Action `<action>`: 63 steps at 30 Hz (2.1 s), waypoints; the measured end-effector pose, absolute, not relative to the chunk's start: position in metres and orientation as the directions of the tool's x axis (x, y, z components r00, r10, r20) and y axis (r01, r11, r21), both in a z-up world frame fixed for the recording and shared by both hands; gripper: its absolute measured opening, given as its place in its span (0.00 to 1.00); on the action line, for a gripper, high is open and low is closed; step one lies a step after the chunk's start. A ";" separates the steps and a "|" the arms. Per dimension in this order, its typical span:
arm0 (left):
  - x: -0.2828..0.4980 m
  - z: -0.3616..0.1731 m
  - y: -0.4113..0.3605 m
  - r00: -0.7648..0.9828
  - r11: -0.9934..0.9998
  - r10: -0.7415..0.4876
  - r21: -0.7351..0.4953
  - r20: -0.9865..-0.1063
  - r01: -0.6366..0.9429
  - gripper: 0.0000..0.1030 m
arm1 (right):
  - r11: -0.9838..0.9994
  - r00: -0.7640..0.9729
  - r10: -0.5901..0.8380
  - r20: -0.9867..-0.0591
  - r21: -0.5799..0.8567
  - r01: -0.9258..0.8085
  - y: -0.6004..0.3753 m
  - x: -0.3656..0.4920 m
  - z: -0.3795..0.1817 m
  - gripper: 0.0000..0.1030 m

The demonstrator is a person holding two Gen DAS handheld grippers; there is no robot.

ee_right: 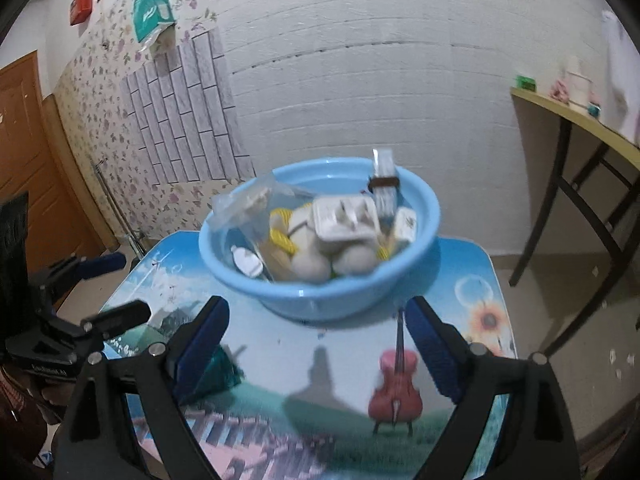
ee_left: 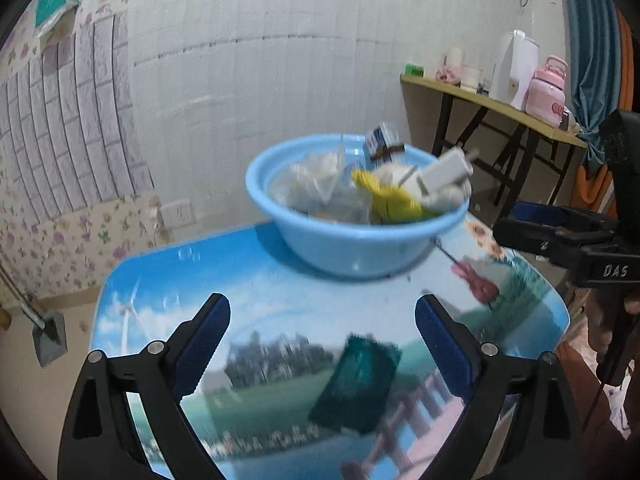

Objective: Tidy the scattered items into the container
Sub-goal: 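Move left tool to the dark green packet and grasp it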

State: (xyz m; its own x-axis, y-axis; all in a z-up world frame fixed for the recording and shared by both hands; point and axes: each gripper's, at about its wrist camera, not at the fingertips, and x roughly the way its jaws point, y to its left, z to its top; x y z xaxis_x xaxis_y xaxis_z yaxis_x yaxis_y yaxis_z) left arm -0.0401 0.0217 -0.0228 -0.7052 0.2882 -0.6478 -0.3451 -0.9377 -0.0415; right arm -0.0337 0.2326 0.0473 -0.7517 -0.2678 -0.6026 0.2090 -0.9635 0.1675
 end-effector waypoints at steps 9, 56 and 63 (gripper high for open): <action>-0.031 -0.044 0.021 -0.667 -0.941 0.265 -0.038 -0.696 -0.335 0.91 | -0.968 -0.715 -0.251 -0.653 0.160 0.193 0.226 -0.012 0.029 0.88; -0.035 -0.099 0.045 -0.541 -0.915 0.250 -0.014 -0.803 -0.404 0.50 | -0.965 -0.644 -0.264 -0.718 0.192 0.181 0.219 -0.003 -0.006 0.88; -0.036 -0.096 0.041 -0.546 -0.922 0.252 -0.026 -0.799 -0.387 0.47 | -0.965 -0.620 -0.261 -0.740 0.182 0.190 0.215 -0.004 -0.015 0.88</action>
State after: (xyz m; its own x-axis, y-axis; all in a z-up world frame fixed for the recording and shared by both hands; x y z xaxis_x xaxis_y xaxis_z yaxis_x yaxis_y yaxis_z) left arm -0.0364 0.0410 -0.0963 -0.5461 0.2519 -0.7989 -0.3874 -0.9216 -0.0258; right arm -0.0038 0.2145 -0.0152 -0.6203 -0.2613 -0.7396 0.1900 -0.9649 0.1815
